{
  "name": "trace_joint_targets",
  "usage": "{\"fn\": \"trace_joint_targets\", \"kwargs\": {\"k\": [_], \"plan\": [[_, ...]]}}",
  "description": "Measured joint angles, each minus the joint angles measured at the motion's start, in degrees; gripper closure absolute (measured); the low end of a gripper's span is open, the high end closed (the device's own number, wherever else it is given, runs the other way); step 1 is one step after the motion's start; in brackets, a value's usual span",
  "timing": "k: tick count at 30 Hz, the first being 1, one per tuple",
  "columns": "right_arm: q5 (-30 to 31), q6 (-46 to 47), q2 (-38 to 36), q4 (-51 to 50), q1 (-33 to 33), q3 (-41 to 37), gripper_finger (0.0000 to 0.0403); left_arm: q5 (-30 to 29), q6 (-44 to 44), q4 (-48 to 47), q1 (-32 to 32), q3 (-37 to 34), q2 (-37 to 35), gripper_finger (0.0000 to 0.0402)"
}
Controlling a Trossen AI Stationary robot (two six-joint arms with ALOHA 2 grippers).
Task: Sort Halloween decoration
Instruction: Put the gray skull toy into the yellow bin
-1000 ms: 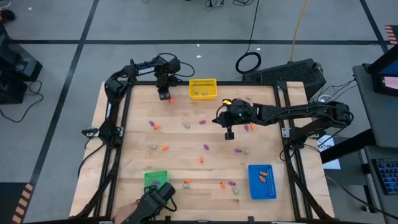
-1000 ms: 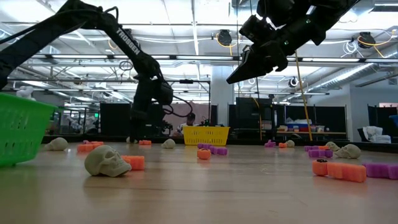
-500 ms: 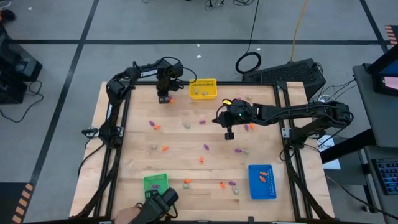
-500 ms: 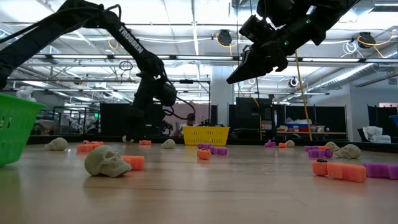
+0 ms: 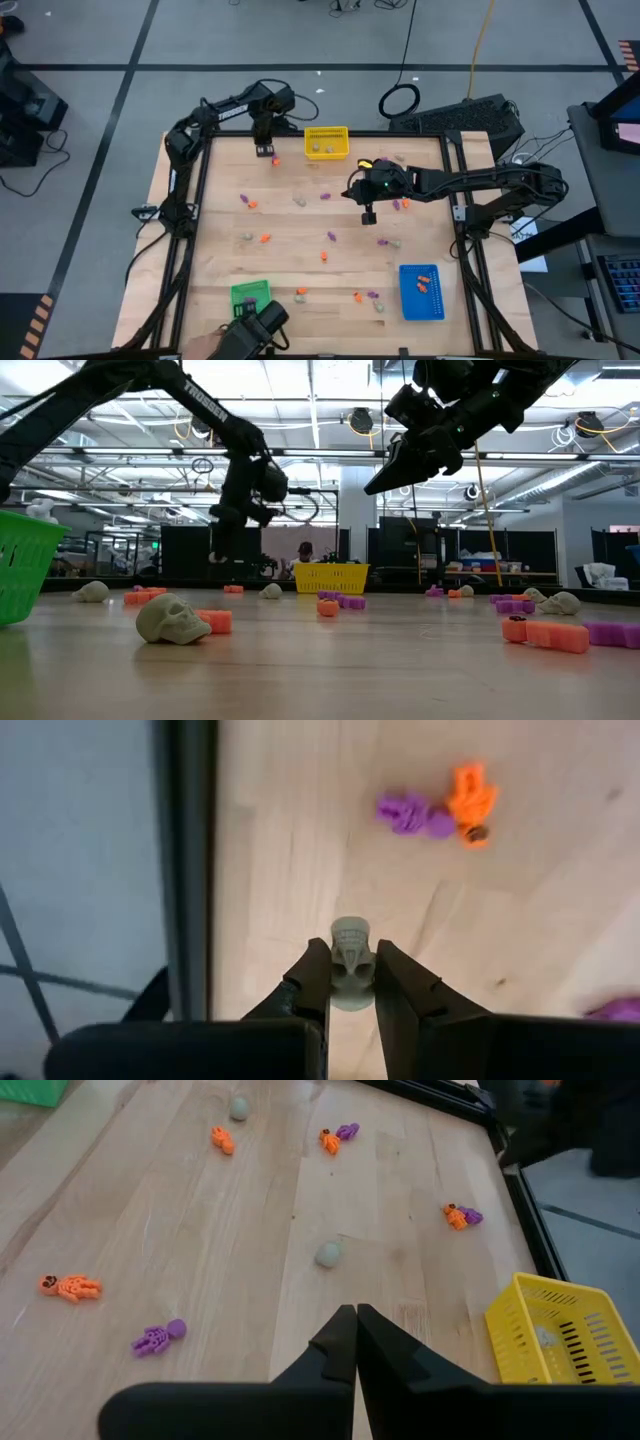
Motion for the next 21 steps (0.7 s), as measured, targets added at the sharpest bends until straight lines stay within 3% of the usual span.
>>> {"fn": "trace_joint_targets", "kwargs": {"k": [7,21], "plan": [[0.01,-0.02,0.00,0.00,0.00,0.00,0.0403,11.04,-5.49,4.74,-1.86,3.54,-4.25,0.0358],[0.03,-0.02,-0.04,0.02,0.00,0.00,0.0403,18.81,-11.66,26.42,-9.31,3.93,-2.73,0.0358]]}}
